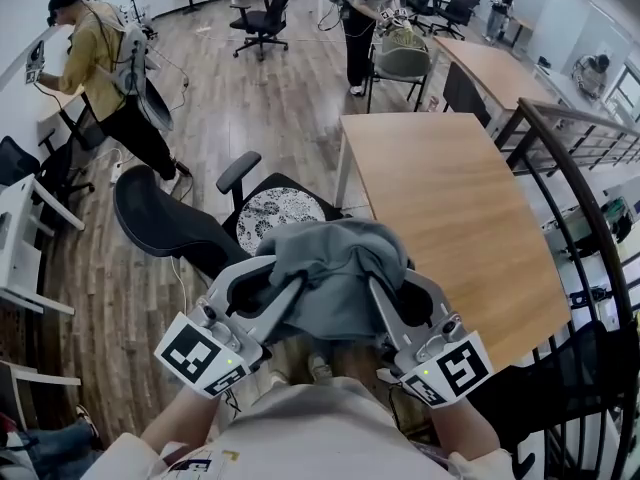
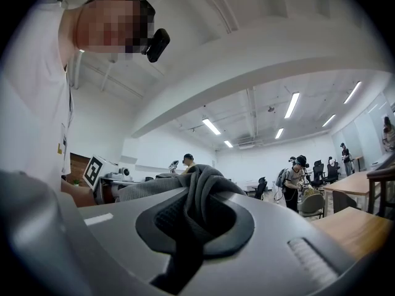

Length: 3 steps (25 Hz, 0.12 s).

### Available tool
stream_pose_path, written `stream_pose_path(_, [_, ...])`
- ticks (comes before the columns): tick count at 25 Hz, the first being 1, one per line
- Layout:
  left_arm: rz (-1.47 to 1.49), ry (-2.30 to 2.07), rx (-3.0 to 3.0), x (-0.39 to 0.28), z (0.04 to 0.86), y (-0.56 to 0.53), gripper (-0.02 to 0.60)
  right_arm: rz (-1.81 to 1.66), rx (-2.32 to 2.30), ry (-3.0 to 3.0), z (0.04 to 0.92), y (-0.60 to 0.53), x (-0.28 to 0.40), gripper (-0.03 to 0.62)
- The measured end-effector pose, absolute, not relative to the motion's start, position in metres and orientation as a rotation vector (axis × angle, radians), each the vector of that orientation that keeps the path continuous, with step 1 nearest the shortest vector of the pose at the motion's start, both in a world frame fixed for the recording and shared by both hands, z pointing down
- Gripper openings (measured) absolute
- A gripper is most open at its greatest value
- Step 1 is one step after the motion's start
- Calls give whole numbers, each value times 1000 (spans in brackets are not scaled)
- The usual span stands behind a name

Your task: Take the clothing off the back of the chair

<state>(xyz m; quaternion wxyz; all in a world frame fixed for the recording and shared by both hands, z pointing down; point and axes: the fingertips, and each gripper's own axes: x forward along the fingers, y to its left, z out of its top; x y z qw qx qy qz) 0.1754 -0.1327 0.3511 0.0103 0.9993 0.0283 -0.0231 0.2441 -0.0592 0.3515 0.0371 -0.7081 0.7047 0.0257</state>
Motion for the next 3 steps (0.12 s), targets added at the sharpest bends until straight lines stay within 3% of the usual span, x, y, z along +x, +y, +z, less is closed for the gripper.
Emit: stream_pose_path(3, [-75,87,3114,175,351,-135,83,80,-2174,2163,351,-61,243,35])
